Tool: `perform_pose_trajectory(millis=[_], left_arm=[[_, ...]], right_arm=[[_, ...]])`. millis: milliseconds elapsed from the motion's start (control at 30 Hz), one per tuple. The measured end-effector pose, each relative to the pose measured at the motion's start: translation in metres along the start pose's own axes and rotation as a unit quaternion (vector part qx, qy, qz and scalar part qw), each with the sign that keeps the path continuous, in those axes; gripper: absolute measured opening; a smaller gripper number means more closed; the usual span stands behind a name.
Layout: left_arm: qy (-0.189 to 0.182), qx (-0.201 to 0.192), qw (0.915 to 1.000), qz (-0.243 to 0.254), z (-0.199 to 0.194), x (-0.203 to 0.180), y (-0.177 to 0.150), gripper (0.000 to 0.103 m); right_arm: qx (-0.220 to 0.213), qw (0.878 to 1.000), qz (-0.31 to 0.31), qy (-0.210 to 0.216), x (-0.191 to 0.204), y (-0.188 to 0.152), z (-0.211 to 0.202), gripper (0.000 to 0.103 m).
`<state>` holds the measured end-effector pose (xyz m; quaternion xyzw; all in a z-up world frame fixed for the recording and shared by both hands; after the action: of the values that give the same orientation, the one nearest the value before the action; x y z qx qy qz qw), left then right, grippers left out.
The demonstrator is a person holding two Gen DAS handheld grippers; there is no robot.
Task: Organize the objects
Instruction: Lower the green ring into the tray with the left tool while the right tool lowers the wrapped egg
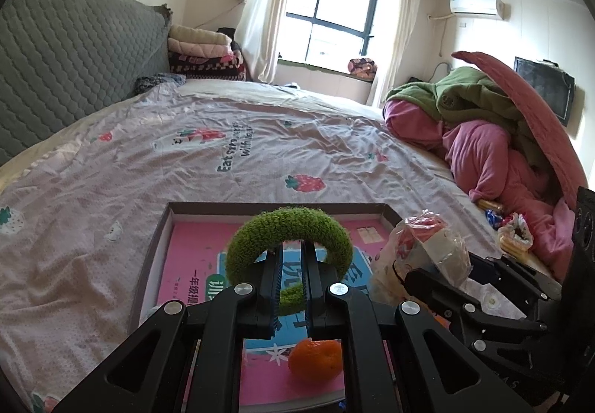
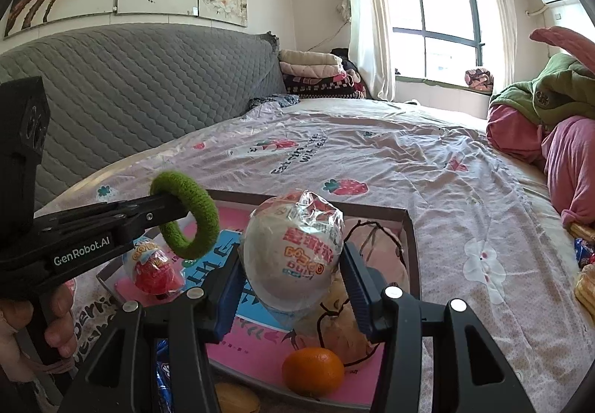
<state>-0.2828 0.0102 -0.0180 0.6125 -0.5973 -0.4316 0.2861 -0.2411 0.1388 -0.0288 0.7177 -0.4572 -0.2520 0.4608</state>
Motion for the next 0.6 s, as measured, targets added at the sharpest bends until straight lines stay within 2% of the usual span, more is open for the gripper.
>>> perform_pose_trajectory(millis=[400, 600], left_arm=[[-0.005, 0.032, 0.9994, 0.014, 0.021, -0.009, -0.006, 0.009], [-0.004, 0.068, 0.9976, 0.009, 0.037, -0.008, -0.013, 0.009]], right_arm=[[0.023, 1.000, -0.017, 0.005, 0.008, -0.005, 0.008, 0.051], [0.038, 0.999, -0.015, 0.006, 0.007, -0.010, 0.014, 0.051]])
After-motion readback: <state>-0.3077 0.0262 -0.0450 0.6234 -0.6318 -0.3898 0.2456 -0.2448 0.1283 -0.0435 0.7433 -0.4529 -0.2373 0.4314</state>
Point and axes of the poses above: each gripper's, at about its wrist camera, not at the fingertips, and z roughly the way its jaws point, x to its left, y to its top, the point moved 5 cm from there along z, roughly the way its jaws point, and after that the axes turned 2 degrees about -x, right-handed, at the moved point
